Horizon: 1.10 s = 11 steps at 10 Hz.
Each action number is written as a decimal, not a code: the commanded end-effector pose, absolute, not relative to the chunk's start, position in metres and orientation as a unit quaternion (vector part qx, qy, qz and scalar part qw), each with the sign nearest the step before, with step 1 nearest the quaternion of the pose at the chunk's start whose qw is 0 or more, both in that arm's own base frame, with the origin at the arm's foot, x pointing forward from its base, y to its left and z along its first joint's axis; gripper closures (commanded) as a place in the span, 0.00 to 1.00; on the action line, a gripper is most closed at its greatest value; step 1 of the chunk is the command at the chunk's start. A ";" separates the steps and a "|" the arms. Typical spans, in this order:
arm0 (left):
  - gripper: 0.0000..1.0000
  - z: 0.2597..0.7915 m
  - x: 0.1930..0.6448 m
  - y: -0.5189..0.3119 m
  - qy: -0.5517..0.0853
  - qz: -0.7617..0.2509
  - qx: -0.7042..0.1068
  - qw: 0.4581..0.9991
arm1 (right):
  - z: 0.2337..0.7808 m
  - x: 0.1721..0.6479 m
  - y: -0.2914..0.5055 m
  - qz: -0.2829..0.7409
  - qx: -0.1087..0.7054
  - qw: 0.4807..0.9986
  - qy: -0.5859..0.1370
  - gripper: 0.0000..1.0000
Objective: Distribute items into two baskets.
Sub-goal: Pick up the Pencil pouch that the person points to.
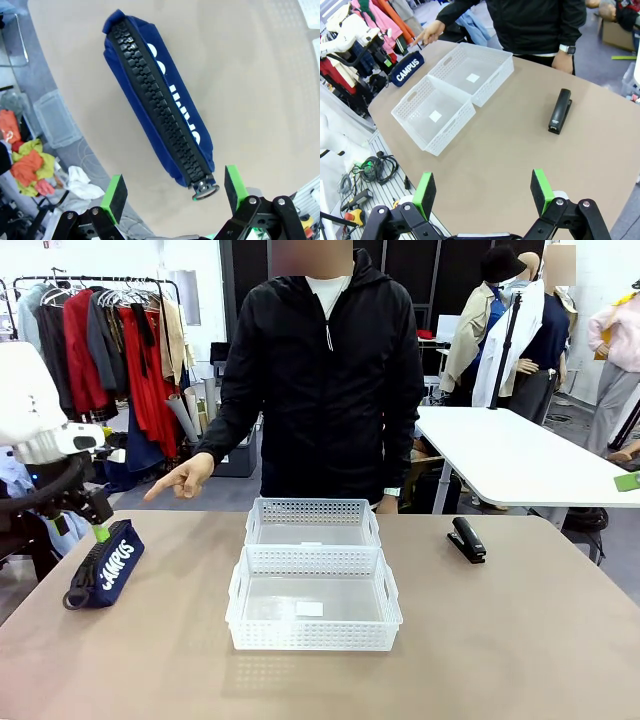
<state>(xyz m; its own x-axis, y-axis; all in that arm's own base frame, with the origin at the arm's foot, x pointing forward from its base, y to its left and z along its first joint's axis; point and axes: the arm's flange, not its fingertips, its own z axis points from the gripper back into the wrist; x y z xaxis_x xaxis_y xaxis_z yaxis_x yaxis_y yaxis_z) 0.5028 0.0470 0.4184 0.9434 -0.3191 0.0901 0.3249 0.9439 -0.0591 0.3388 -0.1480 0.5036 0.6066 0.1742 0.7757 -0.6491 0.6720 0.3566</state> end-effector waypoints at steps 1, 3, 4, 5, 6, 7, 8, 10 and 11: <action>0.00 0.399 0.504 0.042 -0.051 -0.149 -0.028 0.987 | 0.505 0.343 -0.149 0.253 0.325 0.826 -0.385 0.00; 0.00 0.384 0.511 0.040 -0.067 -0.139 -0.037 0.987 | 0.505 0.343 -0.149 0.253 0.325 0.826 -0.385 0.00; 0.00 0.375 0.514 0.037 -0.061 -0.138 -0.035 0.988 | 0.505 0.343 -0.149 0.253 0.325 0.826 -0.385 0.00; 0.00 0.368 0.518 0.034 -0.059 -0.139 -0.033 0.988 | 0.505 0.343 -0.149 0.253 0.325 0.826 -0.385 0.00; 0.00 0.360 0.522 0.030 -0.058 -0.139 -0.029 0.988 | 0.505 0.343 -0.149 0.253 0.325 0.826 -0.385 0.00; 0.00 0.353 0.526 0.027 -0.053 -0.138 -0.029 0.989 | 0.505 0.343 -0.149 0.253 0.325 0.826 -0.385 0.00; 0.00 0.348 0.527 0.023 -0.050 -0.139 -0.026 0.989 | 0.505 0.343 -0.149 0.253 0.325 0.826 -0.385 0.00; 0.00 0.344 0.527 0.021 -0.048 -0.136 -0.022 0.989 | 0.505 0.343 -0.149 0.253 0.325 0.826 -0.385 0.00; 0.00 0.343 0.527 0.021 -0.047 -0.134 -0.015 0.990 | 0.505 0.343 -0.149 0.253 0.325 0.826 -0.385 0.00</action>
<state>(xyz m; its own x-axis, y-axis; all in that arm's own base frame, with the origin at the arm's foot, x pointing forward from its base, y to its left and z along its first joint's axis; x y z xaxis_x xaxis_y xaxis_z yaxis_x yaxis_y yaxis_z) 0.5247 0.0197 0.3418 0.9538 -0.2862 0.0918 0.2911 0.9556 -0.0458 0.3388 -0.1480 0.5035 0.6065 0.1744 0.7757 -0.6492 0.6718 0.3565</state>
